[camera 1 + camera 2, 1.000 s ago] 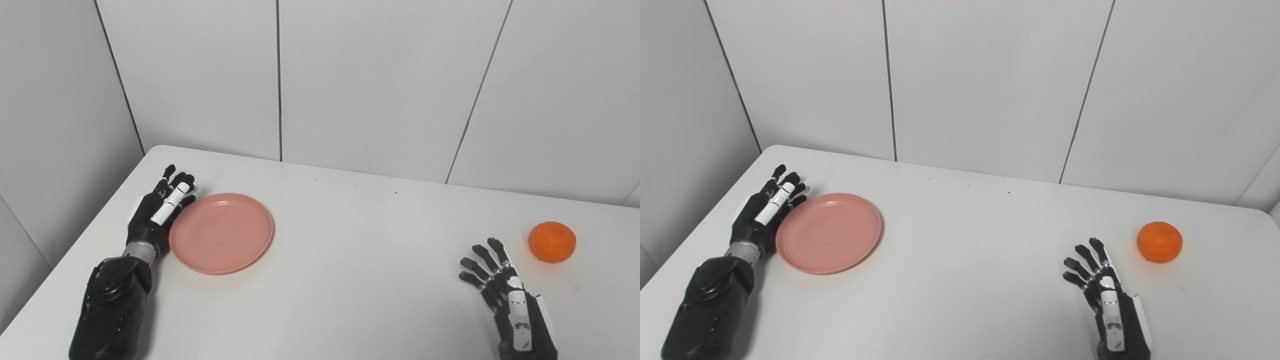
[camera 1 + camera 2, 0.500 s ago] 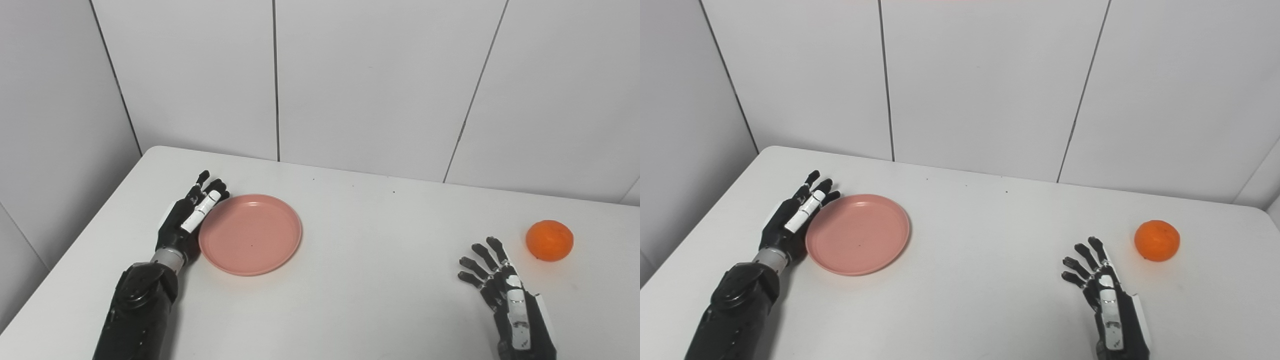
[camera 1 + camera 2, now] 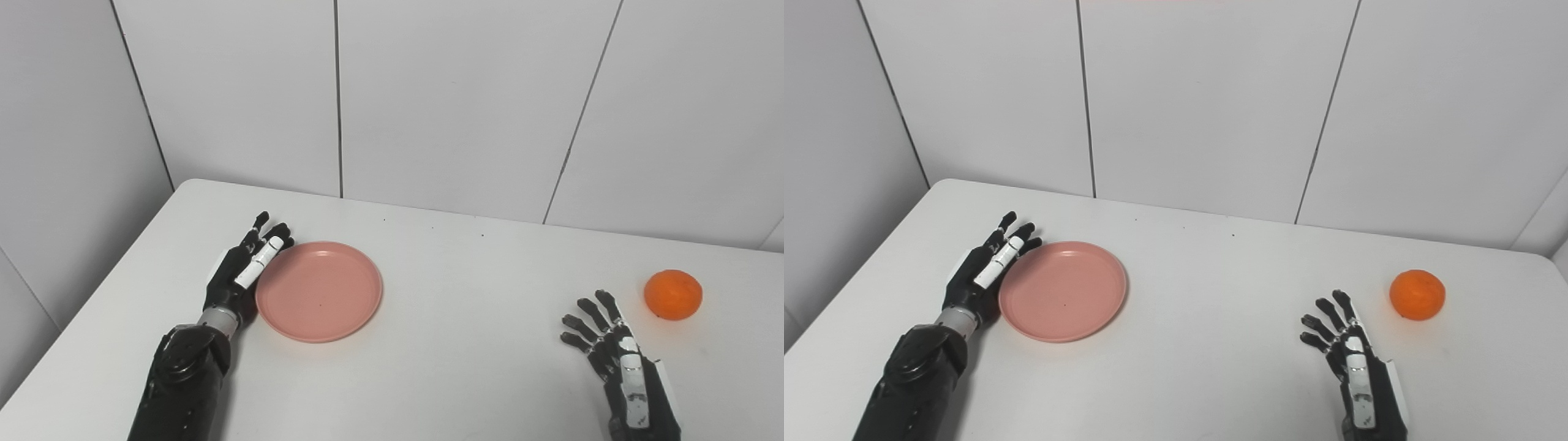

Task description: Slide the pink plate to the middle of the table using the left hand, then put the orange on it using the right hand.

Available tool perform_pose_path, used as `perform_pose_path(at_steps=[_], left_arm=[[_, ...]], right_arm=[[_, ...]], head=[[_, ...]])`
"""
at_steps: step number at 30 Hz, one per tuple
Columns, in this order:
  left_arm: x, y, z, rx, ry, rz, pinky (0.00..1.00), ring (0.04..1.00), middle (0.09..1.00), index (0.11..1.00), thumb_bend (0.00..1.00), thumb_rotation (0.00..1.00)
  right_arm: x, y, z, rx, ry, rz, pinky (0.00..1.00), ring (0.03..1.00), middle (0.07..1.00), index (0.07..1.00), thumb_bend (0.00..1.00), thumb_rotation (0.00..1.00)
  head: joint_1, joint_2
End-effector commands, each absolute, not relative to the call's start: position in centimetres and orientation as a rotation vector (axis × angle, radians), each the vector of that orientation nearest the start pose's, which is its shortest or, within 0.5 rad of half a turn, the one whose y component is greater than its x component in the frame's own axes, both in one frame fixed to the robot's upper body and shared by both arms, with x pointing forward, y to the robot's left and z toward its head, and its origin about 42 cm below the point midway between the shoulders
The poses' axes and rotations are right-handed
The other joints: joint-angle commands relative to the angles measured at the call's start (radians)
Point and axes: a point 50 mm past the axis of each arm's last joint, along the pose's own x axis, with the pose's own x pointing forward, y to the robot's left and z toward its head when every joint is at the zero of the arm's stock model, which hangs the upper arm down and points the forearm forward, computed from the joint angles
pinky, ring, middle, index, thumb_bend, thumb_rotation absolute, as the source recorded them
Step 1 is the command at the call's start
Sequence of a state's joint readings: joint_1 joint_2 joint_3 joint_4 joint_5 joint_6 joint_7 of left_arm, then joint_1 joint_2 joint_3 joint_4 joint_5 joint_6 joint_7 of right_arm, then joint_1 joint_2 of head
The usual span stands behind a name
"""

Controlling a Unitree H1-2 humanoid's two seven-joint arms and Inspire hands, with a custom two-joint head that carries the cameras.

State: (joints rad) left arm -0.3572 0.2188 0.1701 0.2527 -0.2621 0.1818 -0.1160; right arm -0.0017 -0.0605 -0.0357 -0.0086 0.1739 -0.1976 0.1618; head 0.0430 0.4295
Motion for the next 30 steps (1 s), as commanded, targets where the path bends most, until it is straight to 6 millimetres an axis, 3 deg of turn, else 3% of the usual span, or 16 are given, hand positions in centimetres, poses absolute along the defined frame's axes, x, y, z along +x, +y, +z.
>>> perform_pose_path(at_steps=[1,30], left_arm=[[40.2,29.0,15.6,-0.101,0.022,-0.033,0.87,0.863,0.909,1.0,0.78,0.51],[40.5,24.4,15.8,-0.087,0.029,-0.138,0.89,0.872,0.907,1.0,0.8,0.52]], right_arm=[[26.4,-22.1,8.0,0.138,-0.1,0.105,0.76,0.812,0.893,0.944,0.72,1.0],[26.4,-21.5,8.1,0.138,-0.107,0.1,0.75,0.807,0.893,0.942,0.72,1.0]], head=[[0.001,0.0],[-0.011,0.005]])
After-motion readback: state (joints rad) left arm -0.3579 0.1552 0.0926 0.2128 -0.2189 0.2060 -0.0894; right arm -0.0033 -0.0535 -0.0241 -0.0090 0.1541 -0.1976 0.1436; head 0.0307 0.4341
